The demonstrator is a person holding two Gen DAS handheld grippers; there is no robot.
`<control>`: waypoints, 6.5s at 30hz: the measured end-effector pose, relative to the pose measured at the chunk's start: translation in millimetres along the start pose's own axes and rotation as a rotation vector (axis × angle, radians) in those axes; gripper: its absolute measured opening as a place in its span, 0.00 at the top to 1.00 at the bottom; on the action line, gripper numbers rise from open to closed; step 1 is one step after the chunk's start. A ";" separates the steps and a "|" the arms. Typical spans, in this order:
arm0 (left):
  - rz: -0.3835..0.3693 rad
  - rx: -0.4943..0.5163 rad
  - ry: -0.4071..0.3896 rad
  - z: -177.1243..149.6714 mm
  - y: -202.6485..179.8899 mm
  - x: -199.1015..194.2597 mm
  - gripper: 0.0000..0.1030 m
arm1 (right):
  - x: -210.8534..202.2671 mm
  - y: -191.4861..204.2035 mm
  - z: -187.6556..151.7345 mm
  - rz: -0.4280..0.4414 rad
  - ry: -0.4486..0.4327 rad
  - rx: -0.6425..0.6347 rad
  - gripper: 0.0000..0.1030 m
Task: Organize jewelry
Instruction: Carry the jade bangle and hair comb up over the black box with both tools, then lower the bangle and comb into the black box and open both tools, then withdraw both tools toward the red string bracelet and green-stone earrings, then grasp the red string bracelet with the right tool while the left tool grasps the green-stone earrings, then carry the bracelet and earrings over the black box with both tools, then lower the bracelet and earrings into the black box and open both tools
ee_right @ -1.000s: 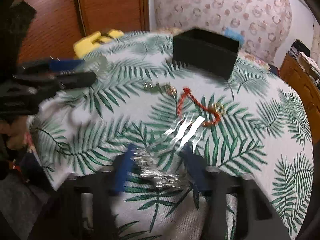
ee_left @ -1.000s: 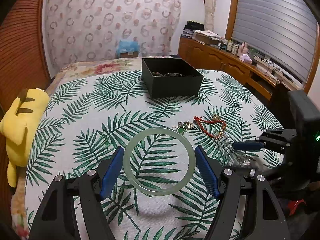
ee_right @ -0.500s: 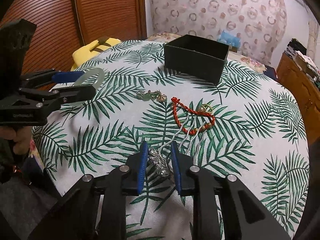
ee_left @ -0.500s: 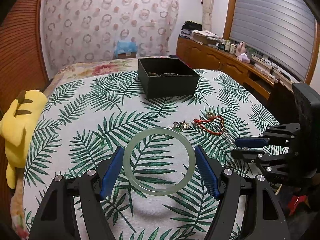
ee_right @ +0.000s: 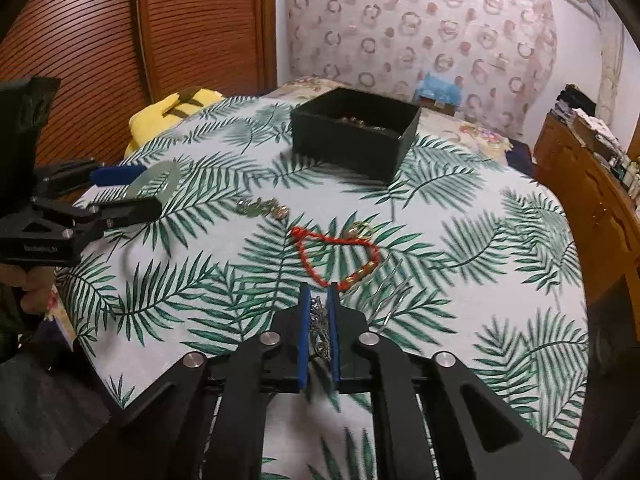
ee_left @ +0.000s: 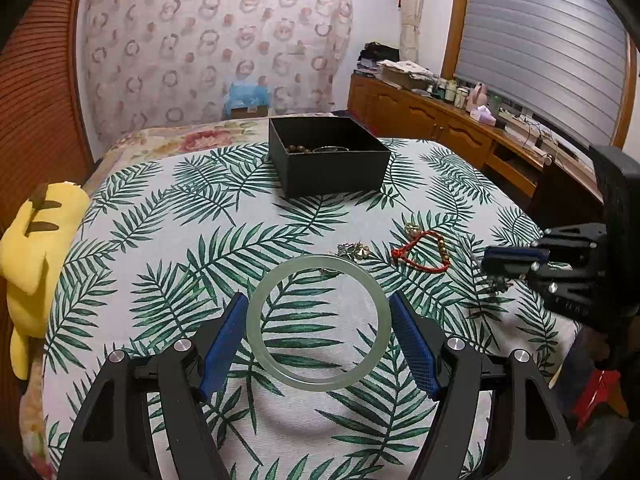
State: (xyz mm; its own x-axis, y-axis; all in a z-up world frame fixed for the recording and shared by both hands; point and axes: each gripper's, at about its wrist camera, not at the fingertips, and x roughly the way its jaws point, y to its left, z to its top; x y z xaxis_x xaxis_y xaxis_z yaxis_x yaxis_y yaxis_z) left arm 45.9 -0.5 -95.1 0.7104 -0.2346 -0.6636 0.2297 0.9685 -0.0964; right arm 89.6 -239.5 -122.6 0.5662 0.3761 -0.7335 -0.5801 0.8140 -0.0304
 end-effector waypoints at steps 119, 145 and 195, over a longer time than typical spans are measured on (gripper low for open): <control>-0.078 0.056 0.185 46.7 12.5 100.7 0.39 | 74.5 -47.6 33.8 0.120 0.090 -0.066 0.67; -0.043 0.124 0.148 47.6 0.2 90.9 0.93 | 60.1 -50.7 40.4 0.090 0.029 -0.084 0.96; -0.021 0.069 -0.135 190.9 9.4 97.1 0.93 | 114.9 -83.6 158.0 0.031 -0.143 -0.062 0.72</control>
State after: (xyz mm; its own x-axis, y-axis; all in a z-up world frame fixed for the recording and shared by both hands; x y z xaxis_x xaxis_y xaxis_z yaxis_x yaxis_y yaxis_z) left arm 244.1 -30.2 -18.9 0.7865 -0.2688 -0.5561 0.2878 0.9561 -0.0550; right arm 295.6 -194.4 -97.0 0.6224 0.4639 -0.6304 -0.6313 0.7737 -0.0538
